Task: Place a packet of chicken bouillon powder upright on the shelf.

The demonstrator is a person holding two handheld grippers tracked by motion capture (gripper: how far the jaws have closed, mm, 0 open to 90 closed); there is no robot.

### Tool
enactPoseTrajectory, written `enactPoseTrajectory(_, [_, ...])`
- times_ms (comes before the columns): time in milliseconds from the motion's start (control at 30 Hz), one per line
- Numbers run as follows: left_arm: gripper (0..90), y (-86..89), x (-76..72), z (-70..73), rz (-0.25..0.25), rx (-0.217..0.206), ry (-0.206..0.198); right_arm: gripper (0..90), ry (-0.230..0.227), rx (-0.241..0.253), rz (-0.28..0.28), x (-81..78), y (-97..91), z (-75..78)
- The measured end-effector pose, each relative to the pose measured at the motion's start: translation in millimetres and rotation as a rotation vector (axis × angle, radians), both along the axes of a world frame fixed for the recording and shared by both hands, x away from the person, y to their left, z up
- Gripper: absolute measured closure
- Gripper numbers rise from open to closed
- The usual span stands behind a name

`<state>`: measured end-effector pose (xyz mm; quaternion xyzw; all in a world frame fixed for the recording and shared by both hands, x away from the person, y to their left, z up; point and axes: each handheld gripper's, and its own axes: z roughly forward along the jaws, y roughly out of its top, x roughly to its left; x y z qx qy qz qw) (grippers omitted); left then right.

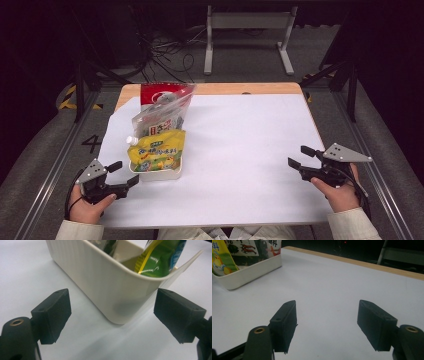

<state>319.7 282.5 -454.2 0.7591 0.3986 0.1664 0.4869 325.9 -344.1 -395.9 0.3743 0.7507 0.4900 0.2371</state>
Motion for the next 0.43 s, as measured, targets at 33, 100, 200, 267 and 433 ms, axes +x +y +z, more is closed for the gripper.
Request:
enactPoseTrajectory(33, [15.4, -0.3, 0.3, -0.5, -0.003, 0.008, 0.003, 31.6, 0.001, -0.001, 0.004, 0.9, -0.7, -3.7])
enactPoseTrajectory(100, [15.4, -2.0, 1.0, -2.1, -0.006, 0.032, 0.011, 31.4, 0.014, 0.005, 0.008, 2.4, -1.8, -10.6])
enactPoseTrajectory(200, [15.1, -3.6, 1.2, -3.2, -0.018, 0.043, 0.022, 31.2, 0.026, 0.008, 0.01, 4.3, -2.4, -18.9])
enactPoseTrajectory(267, [15.0, -3.7, 0.6, -2.6, -0.023, 0.033, 0.024, 30.9, 0.038, 0.004, 0.009, 5.3, -2.1, -22.3])
enactPoseTrajectory(433, [14.4, -4.5, 0.4, -2.9, -0.035, 0.037, 0.037, 30.8, 0.031, 0.014, 0.017, 4.6, -1.1, -21.5])
